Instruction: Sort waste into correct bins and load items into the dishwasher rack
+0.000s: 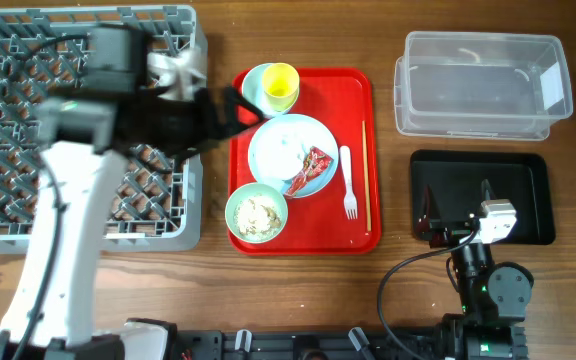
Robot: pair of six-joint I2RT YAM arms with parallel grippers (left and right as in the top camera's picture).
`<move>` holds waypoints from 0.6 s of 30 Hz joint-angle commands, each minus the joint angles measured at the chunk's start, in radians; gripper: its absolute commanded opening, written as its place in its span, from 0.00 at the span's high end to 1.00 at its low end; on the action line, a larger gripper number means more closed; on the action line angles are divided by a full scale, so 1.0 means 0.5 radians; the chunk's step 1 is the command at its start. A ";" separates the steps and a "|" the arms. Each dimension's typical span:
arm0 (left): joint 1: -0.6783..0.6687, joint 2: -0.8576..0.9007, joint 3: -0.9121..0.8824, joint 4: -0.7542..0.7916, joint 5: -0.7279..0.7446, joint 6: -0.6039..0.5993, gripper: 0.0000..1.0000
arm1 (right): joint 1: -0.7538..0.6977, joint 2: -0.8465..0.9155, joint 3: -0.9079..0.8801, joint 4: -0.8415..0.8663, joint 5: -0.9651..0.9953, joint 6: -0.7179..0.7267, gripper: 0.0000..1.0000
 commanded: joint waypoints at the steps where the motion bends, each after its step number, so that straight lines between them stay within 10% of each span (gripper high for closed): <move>1: -0.391 0.107 0.044 0.009 -0.515 -0.159 0.00 | -0.010 -0.009 -0.002 0.012 0.014 -0.018 0.00; 10: -0.725 0.137 0.044 0.203 -1.405 -0.358 0.00 | -0.010 -0.009 -0.002 0.012 0.014 -0.018 0.00; 18: -0.178 0.117 0.044 -0.302 -1.748 -0.486 0.00 | -0.010 -0.009 -0.002 0.012 0.014 -0.018 0.00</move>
